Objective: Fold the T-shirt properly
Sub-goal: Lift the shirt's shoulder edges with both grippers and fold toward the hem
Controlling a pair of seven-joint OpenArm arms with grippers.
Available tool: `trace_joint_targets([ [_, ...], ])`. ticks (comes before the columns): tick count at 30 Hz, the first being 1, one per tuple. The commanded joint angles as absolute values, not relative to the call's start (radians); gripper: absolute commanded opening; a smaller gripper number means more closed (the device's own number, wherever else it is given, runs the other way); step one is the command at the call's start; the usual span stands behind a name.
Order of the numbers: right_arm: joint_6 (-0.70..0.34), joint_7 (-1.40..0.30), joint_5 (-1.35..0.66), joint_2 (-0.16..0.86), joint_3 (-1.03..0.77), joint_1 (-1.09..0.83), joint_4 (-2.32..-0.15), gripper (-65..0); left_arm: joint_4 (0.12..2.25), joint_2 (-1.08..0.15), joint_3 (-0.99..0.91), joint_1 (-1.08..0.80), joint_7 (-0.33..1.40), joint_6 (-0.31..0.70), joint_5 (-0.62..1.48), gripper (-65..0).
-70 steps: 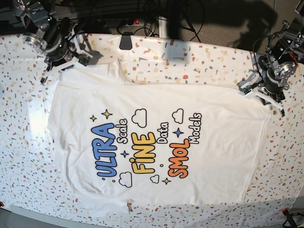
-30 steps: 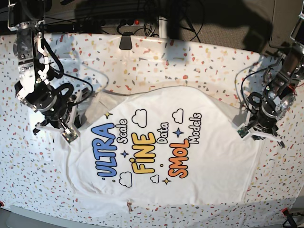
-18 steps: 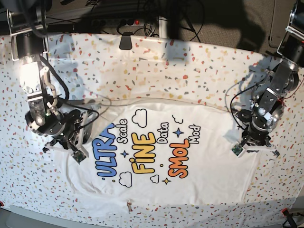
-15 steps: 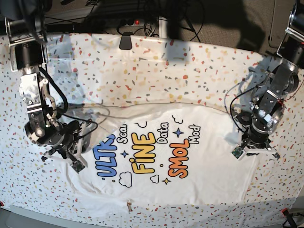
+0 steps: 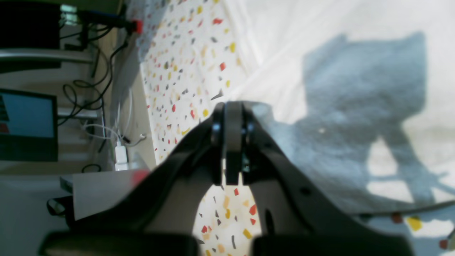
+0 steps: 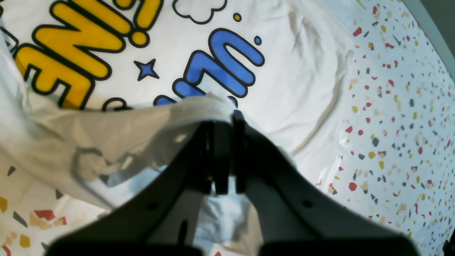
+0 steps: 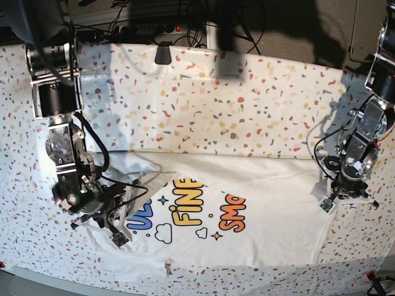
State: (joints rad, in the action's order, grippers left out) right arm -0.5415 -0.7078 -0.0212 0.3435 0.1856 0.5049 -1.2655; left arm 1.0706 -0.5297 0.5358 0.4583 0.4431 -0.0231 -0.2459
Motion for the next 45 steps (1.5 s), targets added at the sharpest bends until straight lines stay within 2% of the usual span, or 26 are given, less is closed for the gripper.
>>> trace_joint_targets([
  [1,-0.529,-0.688,-0.017,0.348,0.180,0.543,-1.278,-65.0,1.082,-0.543,0.525,0.490,0.424,-0.042,-0.259,-65.0],
  [9,-0.385,-0.689,0.071,0.347,0.180,0.543,-1.278,-65.0,1.082,-0.543,0.525,0.490,0.425,-0.042,-0.258,-65.0],
  [30,-0.223,-0.746,0.131,0.347,0.176,0.542,-1.278,-65.0,1.082,-0.543,0.525,0.482,0.447,-0.041,-0.259,-65.0],
  [42,-0.224,-0.739,0.132,0.347,0.176,0.542,-1.277,-64.9,1.082,-0.543,0.525,0.482,0.447,-0.041,-0.259,-65.0],
  [45,-0.224,-0.682,0.174,0.346,0.176,0.542,-1.278,-40.8,1.082,-0.543,0.525,0.482,0.447,-0.041,-0.259,-65.0],
])
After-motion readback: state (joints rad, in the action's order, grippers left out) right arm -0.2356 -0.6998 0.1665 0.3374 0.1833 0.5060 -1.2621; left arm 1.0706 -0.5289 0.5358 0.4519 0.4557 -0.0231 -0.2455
